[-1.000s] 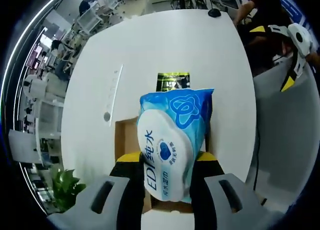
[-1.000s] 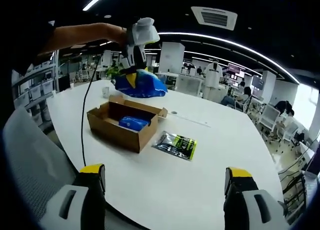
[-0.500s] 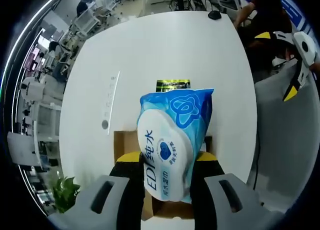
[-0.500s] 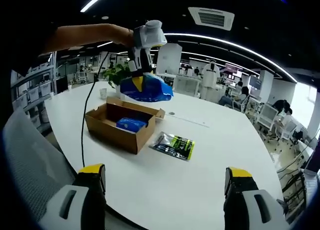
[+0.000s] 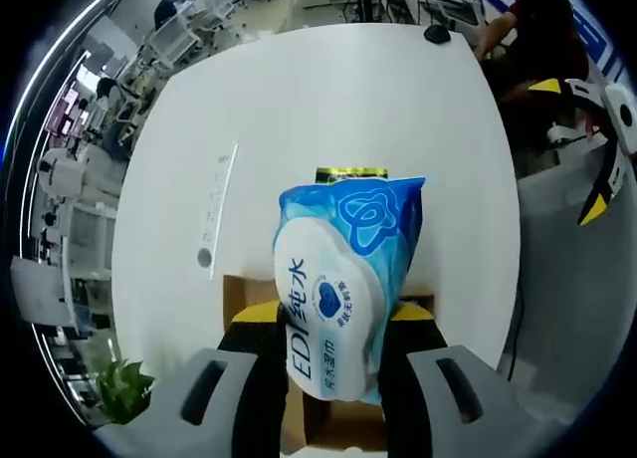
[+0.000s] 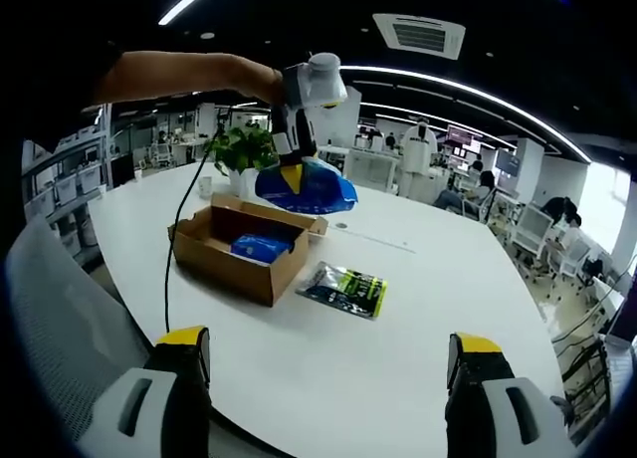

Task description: Operate the shoe box by opening the lid, removing the specified soft item, and placing it in the target area until the item is outside and the box remains undamaged.

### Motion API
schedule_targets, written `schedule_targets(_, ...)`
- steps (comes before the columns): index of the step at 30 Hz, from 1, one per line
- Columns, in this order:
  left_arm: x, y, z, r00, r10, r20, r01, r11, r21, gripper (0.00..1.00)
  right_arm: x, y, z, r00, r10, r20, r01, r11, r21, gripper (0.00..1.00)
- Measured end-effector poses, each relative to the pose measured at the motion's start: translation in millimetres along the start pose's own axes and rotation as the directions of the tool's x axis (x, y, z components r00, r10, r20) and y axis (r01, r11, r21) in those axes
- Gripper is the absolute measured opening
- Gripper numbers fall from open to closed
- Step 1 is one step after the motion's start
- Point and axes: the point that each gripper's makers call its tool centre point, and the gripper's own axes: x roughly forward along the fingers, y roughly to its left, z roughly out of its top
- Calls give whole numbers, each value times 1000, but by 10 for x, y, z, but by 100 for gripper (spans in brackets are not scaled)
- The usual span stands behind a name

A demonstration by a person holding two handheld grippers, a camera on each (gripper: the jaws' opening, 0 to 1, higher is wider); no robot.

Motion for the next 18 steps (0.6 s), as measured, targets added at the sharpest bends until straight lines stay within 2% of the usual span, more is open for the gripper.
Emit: schedule_targets(18,400,122,154,1000,-11,-13,11,1000,-6,31,-5,-34,9,1000,-18,6,18,1000,17,99)
